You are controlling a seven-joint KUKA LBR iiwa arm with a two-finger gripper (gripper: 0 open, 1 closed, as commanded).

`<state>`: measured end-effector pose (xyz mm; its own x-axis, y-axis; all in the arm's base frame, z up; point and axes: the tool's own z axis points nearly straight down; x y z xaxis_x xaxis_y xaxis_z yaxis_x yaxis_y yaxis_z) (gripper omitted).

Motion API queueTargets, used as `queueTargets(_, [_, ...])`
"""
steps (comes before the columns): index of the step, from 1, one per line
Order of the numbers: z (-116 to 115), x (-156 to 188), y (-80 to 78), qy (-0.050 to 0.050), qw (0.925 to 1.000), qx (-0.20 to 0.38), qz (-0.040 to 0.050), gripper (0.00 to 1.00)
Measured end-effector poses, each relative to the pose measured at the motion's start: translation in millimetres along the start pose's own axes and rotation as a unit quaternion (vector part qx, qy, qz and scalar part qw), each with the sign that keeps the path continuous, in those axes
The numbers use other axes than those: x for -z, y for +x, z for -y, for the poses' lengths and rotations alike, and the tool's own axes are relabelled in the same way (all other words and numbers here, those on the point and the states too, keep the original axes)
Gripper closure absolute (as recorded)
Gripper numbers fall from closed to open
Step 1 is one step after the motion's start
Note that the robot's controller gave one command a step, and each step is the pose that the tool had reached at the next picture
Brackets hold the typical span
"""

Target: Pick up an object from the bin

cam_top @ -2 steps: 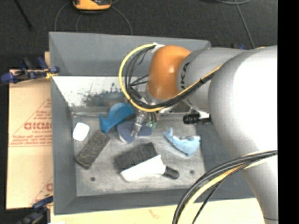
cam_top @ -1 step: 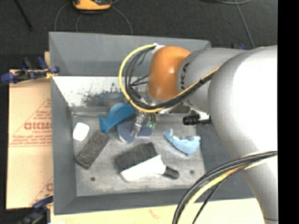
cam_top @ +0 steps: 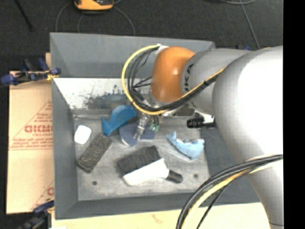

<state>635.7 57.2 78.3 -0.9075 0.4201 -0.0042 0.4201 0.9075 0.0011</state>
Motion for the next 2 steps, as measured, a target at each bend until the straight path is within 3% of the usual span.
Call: queueTargets(2, [2,30,2.3,0.003,1.0,0.008,-0.005,1.0])
